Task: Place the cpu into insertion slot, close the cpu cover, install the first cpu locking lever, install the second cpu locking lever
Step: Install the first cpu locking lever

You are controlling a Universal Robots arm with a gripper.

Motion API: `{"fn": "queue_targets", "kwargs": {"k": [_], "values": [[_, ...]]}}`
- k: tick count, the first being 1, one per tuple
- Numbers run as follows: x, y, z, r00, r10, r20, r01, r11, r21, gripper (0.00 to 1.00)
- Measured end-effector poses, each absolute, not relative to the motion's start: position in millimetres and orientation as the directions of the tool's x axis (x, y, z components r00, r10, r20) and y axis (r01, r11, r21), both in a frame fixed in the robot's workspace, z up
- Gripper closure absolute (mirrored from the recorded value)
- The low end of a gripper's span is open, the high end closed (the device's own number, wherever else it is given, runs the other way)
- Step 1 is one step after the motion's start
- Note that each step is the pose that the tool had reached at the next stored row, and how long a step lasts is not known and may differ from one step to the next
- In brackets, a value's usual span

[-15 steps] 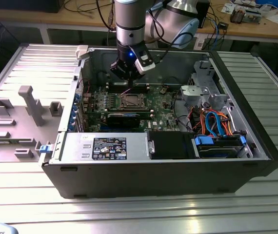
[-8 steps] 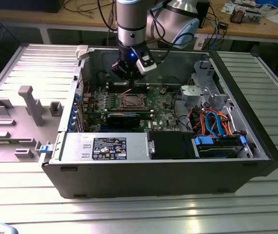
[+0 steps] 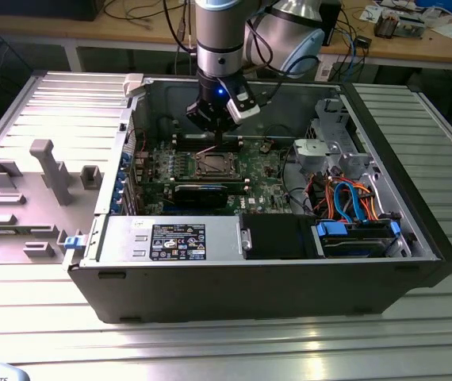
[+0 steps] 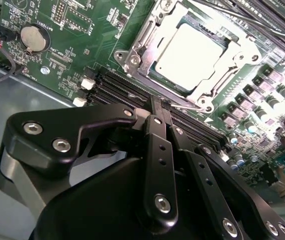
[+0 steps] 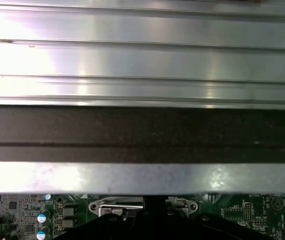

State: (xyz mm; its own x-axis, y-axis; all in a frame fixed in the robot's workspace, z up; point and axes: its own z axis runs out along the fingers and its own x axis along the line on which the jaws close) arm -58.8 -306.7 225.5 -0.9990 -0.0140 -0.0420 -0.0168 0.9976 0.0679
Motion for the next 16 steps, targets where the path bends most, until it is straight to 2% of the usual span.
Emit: {"fn": "queue_targets", "kwargs": {"k": [16], "values": [[-50.2,-306.7,213.6,-0.999,-0.01,-0.042,-0.013,0.998,0.068,0.89]]}}
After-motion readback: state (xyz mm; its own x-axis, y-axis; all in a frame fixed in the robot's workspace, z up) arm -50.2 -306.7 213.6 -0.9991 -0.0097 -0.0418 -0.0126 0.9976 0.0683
